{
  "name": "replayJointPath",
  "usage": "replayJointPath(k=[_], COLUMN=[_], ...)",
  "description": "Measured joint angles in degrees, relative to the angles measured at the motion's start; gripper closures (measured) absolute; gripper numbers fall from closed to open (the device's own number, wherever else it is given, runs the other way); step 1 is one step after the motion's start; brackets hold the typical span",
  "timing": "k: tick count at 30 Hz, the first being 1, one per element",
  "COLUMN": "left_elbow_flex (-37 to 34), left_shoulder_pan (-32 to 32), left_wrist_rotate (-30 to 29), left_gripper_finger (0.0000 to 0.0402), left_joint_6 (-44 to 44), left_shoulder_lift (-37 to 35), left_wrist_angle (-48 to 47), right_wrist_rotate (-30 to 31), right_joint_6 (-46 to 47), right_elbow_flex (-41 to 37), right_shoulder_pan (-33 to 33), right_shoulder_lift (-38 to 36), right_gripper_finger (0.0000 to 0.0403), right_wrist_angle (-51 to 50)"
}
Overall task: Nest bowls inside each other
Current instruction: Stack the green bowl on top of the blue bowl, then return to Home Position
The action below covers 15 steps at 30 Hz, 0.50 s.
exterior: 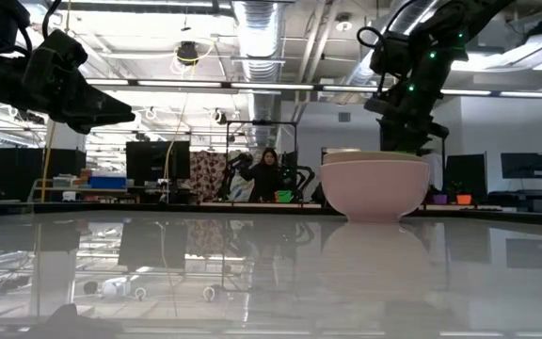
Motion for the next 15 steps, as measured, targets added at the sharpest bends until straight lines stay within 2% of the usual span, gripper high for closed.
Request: replayJointPath(k=[6, 10, 15], left_elbow_flex=[0.0, 0.0, 0.0], left_shoulder_pan=[0.0, 0.0, 0.0], left_wrist_rotate=[0.0, 0.0, 0.0], left_gripper_finger=[0.0244, 0.0244, 0.0244], left_joint_6=[0.0, 0.0, 0.0], left_shoulder_lift=[0.0, 0.0, 0.0], left_wrist_angle=[0.0, 0.0, 0.0], right_wrist_rotate=[1.9, 5.2, 5.1], right_joint_6=[-0.4, -1.8, -1.8], right_elbow_flex=[1.9, 6.1, 10.0], right_shoulder_pan=[-0.1, 0.4, 4.3], right_shoulder_lift=[0.0, -0.1, -0.2], right_gripper_finger=[0.0172, 0.0172, 0.0177], right_wrist_angle=[-2.8, -5.8, -3.5])
